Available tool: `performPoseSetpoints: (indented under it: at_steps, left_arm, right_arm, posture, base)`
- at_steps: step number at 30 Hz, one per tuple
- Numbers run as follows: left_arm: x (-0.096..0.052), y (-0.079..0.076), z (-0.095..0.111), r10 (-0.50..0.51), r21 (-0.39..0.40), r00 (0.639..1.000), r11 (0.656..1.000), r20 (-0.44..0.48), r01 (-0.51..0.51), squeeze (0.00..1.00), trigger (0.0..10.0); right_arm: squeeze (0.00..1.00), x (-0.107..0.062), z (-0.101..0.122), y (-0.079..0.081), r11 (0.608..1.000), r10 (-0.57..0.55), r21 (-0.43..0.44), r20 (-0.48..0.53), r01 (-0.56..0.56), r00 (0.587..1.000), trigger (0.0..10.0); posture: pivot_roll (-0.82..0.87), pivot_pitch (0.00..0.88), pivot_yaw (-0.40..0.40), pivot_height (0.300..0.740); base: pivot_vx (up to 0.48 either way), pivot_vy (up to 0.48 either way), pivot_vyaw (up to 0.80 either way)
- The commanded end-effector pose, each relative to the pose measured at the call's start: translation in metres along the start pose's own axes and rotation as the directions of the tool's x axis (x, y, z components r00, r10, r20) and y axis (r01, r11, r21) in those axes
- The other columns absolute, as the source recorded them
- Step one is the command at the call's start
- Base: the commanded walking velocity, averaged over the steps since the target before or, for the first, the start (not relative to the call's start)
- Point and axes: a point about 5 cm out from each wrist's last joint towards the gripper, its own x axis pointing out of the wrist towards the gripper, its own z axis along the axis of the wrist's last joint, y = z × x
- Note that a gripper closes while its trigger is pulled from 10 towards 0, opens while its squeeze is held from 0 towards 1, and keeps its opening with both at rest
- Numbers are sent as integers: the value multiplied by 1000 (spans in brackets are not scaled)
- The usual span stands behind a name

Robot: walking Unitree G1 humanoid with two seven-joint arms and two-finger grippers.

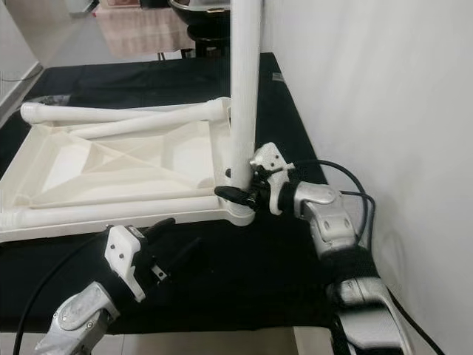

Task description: Building children table

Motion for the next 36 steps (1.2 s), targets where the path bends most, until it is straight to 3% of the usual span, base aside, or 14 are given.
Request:
performPoseSetpoints:
  at_steps: [1, 4, 5, 9, 13, 14, 19, 20, 21, 24, 28, 31, 32, 36]
  left_arm:
    - [-4, 0, -2, -4, -5, 1000, 1000, -24, 4, 0, 10000]
    - [-5, 0, -2, -5, -4, 1000, 1000, -25, 5, 0, 10000]
    - [-7, 2, 0, 0, 1, 1000, 1000, -24, 0, 0, 10000]
    - [-9, 1, -3, -6, 2, 999, 1000, -34, 6, 0, 10000]
    - [-9, -1, -6, -33, -3, 998, 999, -47, 33, 0, 10000]
    - [-9, 1, -5, -23, 4, 999, 1000, -46, 23, 0, 10000]
    - [-7, 4, -3, 12, 18, 999, 1000, -36, -11, 0, 10000]
    - [-7, 4, -3, 13, 20, 999, 1000, -35, -13, 0, 10000]
    - [-6, 4, -3, 14, 21, 999, 1000, -36, -13, 0, 10000]
    - [-6, 4, -3, 14, 21, 999, 1000, -36, -13, 0, 10000]
    - [-5, 5, -4, 19, 29, 999, 999, -44, -18, 0, 10000]
    - [-5, 8, -4, 57, 65, 997, 996, -59, -53, 0, 10000]
    - [-7, 14, -4, 128, 115, 989, 986, -75, -119, 0, 10000]
    - [-9, 19, -4, 185, 142, 980, 975, -78, -173, 0, 10000]
  right_arm:
    - [0, -9, -27, 2, 979, -185, 59, -131, 194, 974, 0]
    - [0, -13, -36, 5, 947, -302, 57, -188, 317, 935, 0]
    - [0, -15, -58, 58, 834, -469, 172, -278, 524, 838, 0]
    - [0, -8, -55, 73, 845, -482, 120, -256, 522, 838, 0]
    - [0, 2, -55, 67, 863, -465, 87, -246, 497, 850, 0]
    - [0, 10, -52, 63, 863, -470, 85, -229, 498, 853, 10000]
    - [0, 13, -48, 60, 859, -476, 97, -204, 502, 855, 10000]
    - [122, 12, -44, 59, 863, -469, 112, -180, 492, 864, 10000]
    - [1000, 11, -38, 56, 863, -468, 140, -140, 485, 873, 10000]
    - [1000, 11, -38, 56, 863, -468, 140, -140, 485, 873, 10000]
    - [1000, 3, -23, 58, 875, -444, 209, -16, 437, 896, 10000]
    - [1000, -13, -24, 64, 888, -424, 207, 26, 410, 905, 10000]
    - [1000, -29, -28, 74, 902, -393, 207, 35, 378, 919, 10000]
    - [1000, -40, -30, 80, 908, -375, 219, 43, 358, 926, 10000]
  posture:
    - [-42, 172, 12, 740]
    - [-42, 172, 12, 740]
    - [-47, 186, 24, 740]
    - [-58, 164, 56, 740]
    - [-40, 162, 44, 740]
    - [-42, 163, 44, 740]
    - [-42, 161, 43, 740]
    - [-42, 162, 38, 740]
    - [-43, 159, 37, 740]
    - [-43, 159, 37, 740]
    - [-54, 159, 33, 740]
    - [-64, 161, 33, 740]
    - [-69, 161, 34, 740]
    - [-78, 160, 37, 740]
  base:
    - [0, 0, 0]
    - [0, 0, 0]
    - [0, 0, 0]
    - [0, 0, 0]
    - [0, 0, 0]
    - [0, 0, 0]
    - [0, 0, 0]
    - [0, 0, 0]
    - [0, 0, 0]
    - [0, 0, 0]
    - [0, 0, 0]
    - [0, 0, 0]
    - [0, 0, 0]
    - [0, 0, 0]
